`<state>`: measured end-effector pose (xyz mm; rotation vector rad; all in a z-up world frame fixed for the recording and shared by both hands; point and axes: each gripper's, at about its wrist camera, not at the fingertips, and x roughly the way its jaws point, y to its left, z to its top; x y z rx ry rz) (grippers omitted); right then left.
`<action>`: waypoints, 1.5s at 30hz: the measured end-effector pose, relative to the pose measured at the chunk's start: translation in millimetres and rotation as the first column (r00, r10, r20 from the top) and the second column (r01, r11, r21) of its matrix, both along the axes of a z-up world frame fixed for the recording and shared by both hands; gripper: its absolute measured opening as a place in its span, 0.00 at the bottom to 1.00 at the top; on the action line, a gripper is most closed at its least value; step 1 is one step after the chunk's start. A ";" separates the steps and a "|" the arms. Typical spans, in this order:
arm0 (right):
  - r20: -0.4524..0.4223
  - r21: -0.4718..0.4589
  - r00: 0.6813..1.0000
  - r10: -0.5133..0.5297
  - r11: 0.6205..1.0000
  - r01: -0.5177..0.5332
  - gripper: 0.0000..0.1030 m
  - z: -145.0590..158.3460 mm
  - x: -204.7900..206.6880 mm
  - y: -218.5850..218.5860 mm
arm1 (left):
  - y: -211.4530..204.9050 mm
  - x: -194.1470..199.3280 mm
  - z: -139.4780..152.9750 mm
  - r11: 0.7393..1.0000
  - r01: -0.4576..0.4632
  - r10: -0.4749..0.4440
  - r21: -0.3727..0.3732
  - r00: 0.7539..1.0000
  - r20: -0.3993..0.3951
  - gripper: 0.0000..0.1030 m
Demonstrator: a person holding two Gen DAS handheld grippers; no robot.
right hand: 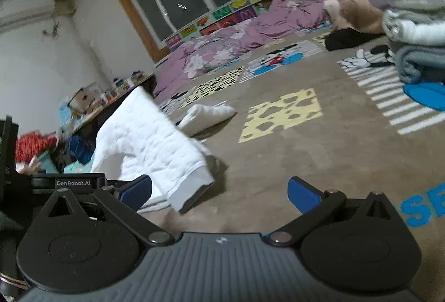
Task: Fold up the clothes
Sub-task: 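Grasp the white shirt with the left gripper while the right gripper grasps another edge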
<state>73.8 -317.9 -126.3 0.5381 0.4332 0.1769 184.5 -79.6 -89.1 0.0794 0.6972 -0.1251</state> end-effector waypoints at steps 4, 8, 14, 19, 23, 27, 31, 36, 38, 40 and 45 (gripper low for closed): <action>0.018 0.058 1.000 -0.015 0.998 0.014 1.00 -3.0 1.6 -13.4 | -12.0 13.7 3.2 0.999 0.009 -0.007 -0.043 0.998 0.056 1.00; 0.027 0.089 1.000 -0.007 0.996 0.004 1.00 -6.1 3.8 -18.6 | -20.2 33.0 6.3 0.993 -0.025 0.034 -0.116 0.997 0.075 1.00; 0.005 0.095 1.000 0.004 0.995 -0.005 1.00 -11.5 9.4 -17.9 | -33.4 60.4 12.8 0.977 -0.090 0.105 -0.195 0.992 0.067 0.99; -0.001 0.110 1.000 0.003 0.994 -0.003 1.00 -14.1 8.9 -20.3 | -22.3 77.9 3.9 0.970 -0.156 0.152 -0.186 0.988 -0.037 0.35; 0.004 0.117 1.000 0.005 0.993 -0.005 1.00 -13.4 7.7 -21.1 | 0.3 57.0 7.4 0.968 -0.137 0.131 -0.213 0.991 -0.038 0.09; 0.007 0.120 1.000 0.012 0.993 -0.012 1.00 -13.2 6.4 -20.0 | 22.4 30.5 15.1 0.969 -0.108 0.107 -0.222 0.994 -0.021 0.06; 0.009 0.152 1.000 0.024 0.988 -0.025 1.00 -14.9 5.9 -21.2 | 51.5 -5.4 29.0 0.977 -0.097 0.102 -0.192 0.995 0.016 0.06; 0.023 0.178 0.999 0.040 0.983 -0.044 1.00 -15.2 4.0 -19.3 | 100.0 -52.0 42.5 0.969 -0.158 0.167 -0.190 0.985 0.035 0.06; 0.024 0.181 0.998 0.049 0.982 -0.053 1.00 -16.3 4.4 -17.2 | 119.9 -67.4 47.1 0.960 -0.196 0.206 -0.202 0.978 0.031 0.06; 0.022 0.186 0.998 0.060 0.981 -0.063 1.00 -18.2 4.6 -13.9 | 139.4 -81.8 49.8 0.949 -0.239 0.250 -0.207 0.968 0.027 0.06; 0.022 0.190 0.996 0.086 0.978 -0.089 1.00 -22.6 4.6 -4.2 | 182.5 -106.8 47.2 0.913 -0.353 0.362 -0.202 0.932 0.005 0.06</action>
